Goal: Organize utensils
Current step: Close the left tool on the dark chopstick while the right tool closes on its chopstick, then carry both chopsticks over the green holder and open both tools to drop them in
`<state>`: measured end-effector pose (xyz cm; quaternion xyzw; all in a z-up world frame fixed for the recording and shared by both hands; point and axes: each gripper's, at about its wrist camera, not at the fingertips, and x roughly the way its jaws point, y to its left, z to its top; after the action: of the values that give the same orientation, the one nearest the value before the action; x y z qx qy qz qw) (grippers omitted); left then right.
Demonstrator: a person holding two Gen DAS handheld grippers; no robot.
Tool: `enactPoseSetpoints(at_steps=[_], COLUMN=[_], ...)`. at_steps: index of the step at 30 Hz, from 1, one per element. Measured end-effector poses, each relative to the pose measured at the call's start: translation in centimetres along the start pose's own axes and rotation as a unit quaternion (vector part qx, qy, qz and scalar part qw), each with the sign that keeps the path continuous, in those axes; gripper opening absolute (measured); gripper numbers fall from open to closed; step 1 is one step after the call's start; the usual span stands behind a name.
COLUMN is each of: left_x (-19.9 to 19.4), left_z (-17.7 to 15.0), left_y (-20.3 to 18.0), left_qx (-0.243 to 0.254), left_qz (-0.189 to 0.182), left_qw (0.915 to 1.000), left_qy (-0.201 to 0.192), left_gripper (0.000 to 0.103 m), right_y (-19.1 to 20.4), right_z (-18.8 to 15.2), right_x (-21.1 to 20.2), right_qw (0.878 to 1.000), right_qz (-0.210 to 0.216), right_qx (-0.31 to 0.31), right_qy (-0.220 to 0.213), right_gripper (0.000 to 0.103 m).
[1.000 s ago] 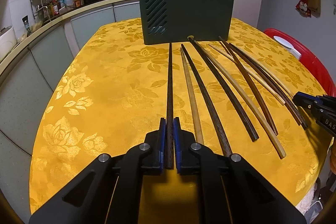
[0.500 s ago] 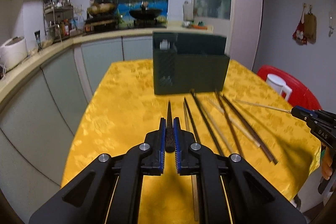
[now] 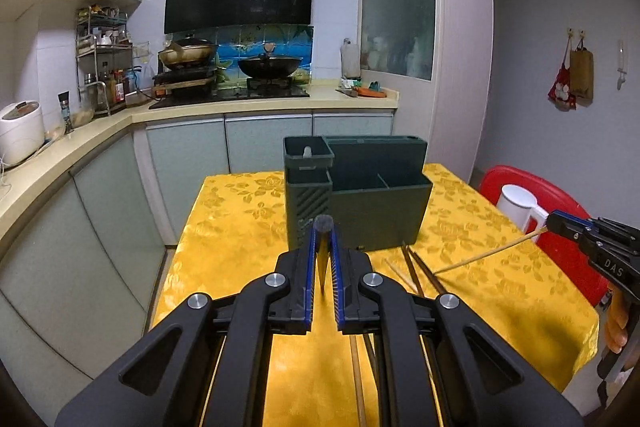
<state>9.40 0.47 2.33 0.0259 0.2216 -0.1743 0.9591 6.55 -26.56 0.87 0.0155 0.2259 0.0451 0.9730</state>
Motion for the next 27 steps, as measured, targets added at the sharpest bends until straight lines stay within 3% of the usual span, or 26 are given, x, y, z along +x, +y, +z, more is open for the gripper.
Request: enactPoseSetpoints(at_steps=[14,21,27], left_x=[2.8,2.0,2.2], left_z=[5.4,10.3,15.0], left_y=[0.4,-1.1,-2.6], left_qx=[0.010,0.018,0.016], left_qz=[-0.025,-0.049,-0.049], left_qw=[0.9994,0.9986,0.9981], left_qy=[0.021,-0.006,-0.034], left_gripper=[0.007,0.007,0.007], right_y=[-1.5,-2.4,-2.7], right_z=[7.7,11.8,14.6], right_x=[3.1,3.0,3.5], right_qw=[0.999,0.999,0.998], right_qz=[0.029,0.028,0.034], right_qx=[0.021,0.028,0.043], right_qy=[0.018,-0.002,-0.007], right_gripper=[0.008,0.008,0.008])
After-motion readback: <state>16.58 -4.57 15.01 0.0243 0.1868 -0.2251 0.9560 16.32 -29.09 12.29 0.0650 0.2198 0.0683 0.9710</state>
